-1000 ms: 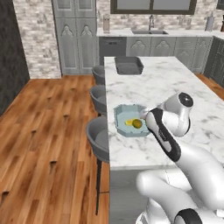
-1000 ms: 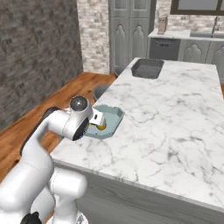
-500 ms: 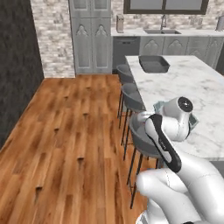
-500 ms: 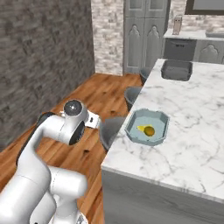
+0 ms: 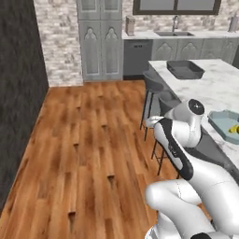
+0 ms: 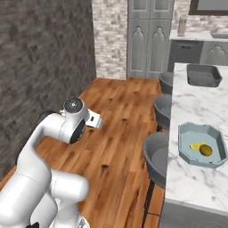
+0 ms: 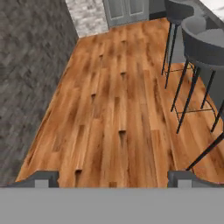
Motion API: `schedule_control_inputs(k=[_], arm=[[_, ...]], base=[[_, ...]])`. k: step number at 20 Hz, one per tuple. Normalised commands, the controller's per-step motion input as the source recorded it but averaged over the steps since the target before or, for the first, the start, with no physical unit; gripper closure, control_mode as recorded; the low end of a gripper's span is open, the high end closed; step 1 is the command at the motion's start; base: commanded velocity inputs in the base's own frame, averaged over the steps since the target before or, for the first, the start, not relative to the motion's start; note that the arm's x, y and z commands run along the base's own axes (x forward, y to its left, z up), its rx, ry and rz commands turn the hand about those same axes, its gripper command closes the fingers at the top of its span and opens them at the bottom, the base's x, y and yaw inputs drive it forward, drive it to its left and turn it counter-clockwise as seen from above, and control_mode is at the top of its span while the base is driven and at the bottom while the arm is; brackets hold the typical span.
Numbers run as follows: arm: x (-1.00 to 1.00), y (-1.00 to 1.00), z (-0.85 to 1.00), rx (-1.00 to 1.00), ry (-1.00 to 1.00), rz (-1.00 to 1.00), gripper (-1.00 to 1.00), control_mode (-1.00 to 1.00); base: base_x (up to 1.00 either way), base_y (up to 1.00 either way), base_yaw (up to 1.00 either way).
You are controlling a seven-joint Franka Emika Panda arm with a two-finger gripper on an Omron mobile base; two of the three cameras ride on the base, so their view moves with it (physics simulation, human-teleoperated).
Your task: Place the cold items (orange and lemon wedge) from the fridge in one tupperware on the dining counter. Place the warm items (kebab skewer and hot dog) in the stove area in another tupperware.
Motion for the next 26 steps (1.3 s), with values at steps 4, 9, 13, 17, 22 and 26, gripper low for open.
schedule_control_inputs(k=[4,9,13,17,22,26], arm=[[0.00,0.00,0.00,0.00,0.00,0.00,-1.00,1.00],[0.00,0.00,0.00,0.00,0.00,0.00,-1.00,1.00],[0.00,0.00,0.00,0.00,0.00,0.00,-1.00,1.00],[0.00,0.00,0.00,0.00,0.00,0.00,-1.00,1.00],[0.00,0.00,0.00,0.00,0.00,0.00,-1.00,1.00],[0.00,0.00,0.00,0.00,0.00,0.00,-1.00,1.00]], base=[[0.78,1.00,-0.42],[0.87,1.00,-0.41],[0.91,1.00,-0.39],[0.91,1.00,-0.38],[0.96,0.92,-0.40],[1.00,0.89,-0.41]])
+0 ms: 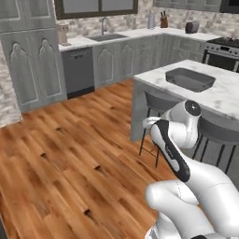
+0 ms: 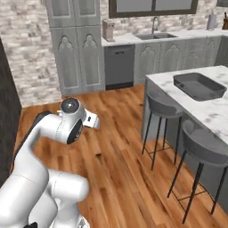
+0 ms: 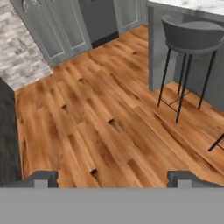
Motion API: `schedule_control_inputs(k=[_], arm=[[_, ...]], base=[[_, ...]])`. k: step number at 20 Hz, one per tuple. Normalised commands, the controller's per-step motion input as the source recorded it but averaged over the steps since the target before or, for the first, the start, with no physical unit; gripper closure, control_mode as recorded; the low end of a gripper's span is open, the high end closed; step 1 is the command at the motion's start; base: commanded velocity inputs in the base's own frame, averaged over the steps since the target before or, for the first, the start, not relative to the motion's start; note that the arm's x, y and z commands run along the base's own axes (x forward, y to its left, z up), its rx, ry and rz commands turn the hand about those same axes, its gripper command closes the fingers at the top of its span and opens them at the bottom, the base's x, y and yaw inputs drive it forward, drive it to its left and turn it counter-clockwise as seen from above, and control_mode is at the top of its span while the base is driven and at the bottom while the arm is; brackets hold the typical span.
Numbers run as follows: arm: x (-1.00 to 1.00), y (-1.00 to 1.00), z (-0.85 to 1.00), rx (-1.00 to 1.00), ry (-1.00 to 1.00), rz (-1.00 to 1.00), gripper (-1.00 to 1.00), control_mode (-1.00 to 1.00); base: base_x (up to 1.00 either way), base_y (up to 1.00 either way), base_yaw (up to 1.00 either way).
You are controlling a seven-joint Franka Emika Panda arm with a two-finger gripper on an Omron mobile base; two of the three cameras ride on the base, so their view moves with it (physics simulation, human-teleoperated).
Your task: Place the cold items (orange and lemon wedge) from the fridge in one tupperware on the dining counter. Place the warm items (kebab skewer and hot dog) in the stove area in another tupperware.
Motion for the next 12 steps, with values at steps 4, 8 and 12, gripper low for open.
schedule_control_inputs(k=[4,8,12], arm=[[0.00,0.00,0.00,0.00,0.00,0.00,-1.00,1.00],[0.00,0.00,0.00,0.00,0.00,0.00,-1.00,1.00],[0.00,0.00,0.00,0.00,0.00,0.00,-1.00,1.00]], base=[[1.00,0.84,-0.38],[1.00,0.92,-0.38],[1.00,1.00,-0.36]])
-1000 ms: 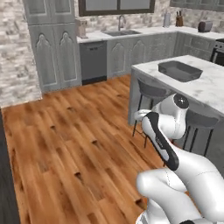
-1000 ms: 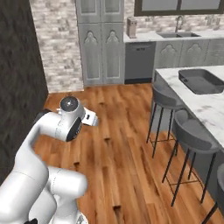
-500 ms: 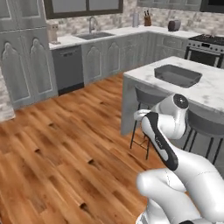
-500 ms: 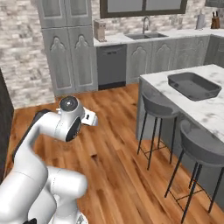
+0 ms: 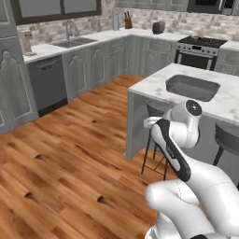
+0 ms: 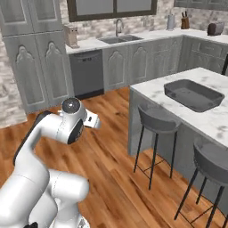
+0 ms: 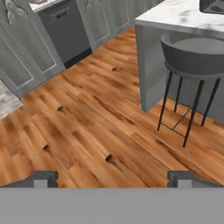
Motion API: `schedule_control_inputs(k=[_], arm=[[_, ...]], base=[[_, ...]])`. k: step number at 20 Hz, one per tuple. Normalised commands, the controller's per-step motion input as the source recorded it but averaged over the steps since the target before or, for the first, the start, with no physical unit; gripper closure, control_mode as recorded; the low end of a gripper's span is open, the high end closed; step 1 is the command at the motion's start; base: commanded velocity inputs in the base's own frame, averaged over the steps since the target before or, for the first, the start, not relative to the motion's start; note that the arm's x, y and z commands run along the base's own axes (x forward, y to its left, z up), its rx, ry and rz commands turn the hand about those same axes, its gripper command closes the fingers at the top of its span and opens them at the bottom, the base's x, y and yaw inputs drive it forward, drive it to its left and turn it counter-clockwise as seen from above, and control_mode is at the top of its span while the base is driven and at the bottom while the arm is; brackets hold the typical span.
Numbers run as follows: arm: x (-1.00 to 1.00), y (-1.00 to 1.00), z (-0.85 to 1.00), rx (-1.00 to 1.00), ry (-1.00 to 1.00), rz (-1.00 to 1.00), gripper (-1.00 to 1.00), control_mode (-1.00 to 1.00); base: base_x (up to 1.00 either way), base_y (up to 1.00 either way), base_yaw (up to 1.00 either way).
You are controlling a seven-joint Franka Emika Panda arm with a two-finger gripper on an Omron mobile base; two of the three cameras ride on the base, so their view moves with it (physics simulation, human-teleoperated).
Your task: Place the cold items (orange and lemon wedge) from the fridge in one tupperware on the dining counter. Place the warm items (kebab skewer and hot dog) in the stove area in another tupperware.
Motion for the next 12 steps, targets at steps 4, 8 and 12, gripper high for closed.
schedule_control_inputs(k=[4,8,12], arm=[[0.00,0.00,0.00,0.00,0.00,0.00,-1.00,1.00],[0.00,0.00,0.00,0.00,0.00,0.00,-1.00,1.00],[0.00,0.00,0.00,0.00,0.00,0.00,-1.00,1.00]], base=[[1.00,1.00,-0.34],[1.00,1.00,-0.32],[1.00,1.00,-0.31]])
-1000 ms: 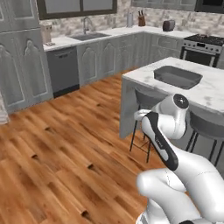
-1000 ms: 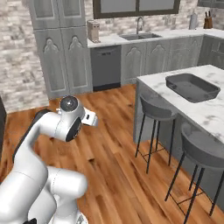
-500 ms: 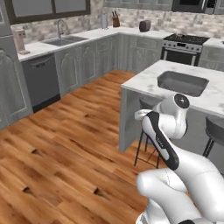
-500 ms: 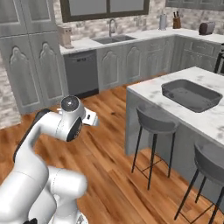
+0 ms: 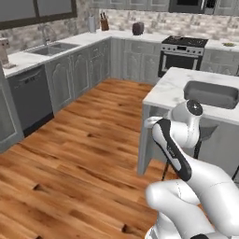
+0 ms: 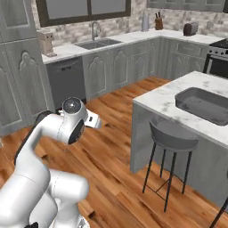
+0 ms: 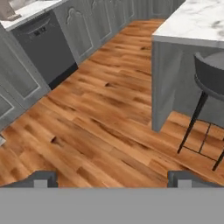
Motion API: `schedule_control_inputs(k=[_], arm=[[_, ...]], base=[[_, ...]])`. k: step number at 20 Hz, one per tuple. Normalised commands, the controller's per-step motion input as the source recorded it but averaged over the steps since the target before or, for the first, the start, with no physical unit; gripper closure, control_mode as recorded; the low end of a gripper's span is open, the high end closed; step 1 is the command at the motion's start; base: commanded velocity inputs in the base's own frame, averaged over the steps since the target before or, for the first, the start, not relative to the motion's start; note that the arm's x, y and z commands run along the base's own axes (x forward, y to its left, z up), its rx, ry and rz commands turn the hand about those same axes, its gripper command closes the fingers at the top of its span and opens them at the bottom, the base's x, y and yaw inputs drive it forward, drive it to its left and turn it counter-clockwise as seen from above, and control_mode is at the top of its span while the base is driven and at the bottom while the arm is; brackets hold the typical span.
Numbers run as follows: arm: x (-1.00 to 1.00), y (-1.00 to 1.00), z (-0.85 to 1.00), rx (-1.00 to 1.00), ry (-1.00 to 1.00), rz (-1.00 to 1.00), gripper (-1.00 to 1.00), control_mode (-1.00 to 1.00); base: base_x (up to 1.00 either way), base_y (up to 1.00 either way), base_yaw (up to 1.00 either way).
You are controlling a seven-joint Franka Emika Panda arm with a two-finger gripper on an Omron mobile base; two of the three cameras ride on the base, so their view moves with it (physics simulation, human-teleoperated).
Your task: Place the cold items (orange and lemon wedge) from the fridge in one tupperware on the dining counter. Place the warm items (kebab skewer and hot dog) in the stove area in another tupperware.
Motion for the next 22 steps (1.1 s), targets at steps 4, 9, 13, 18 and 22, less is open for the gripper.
schedule_control_inputs(k=[4,9,13,18,22], arm=[[0.00,0.00,0.00,0.00,0.00,0.00,-1.00,1.00],[0.00,0.00,0.00,0.00,0.00,0.00,-1.00,1.00],[0.00,0.00,0.00,0.00,0.00,0.00,-1.00,1.00],[0.00,0.00,0.00,0.00,0.00,0.00,-1.00,1.00],[0.00,0.00,0.00,0.00,0.00,0.00,-1.00,1.00]], base=[[1.00,1.00,-0.32],[1.00,1.00,-0.31],[1.00,1.00,-0.30],[1.00,0.95,-0.25],[1.00,0.85,-0.27]])
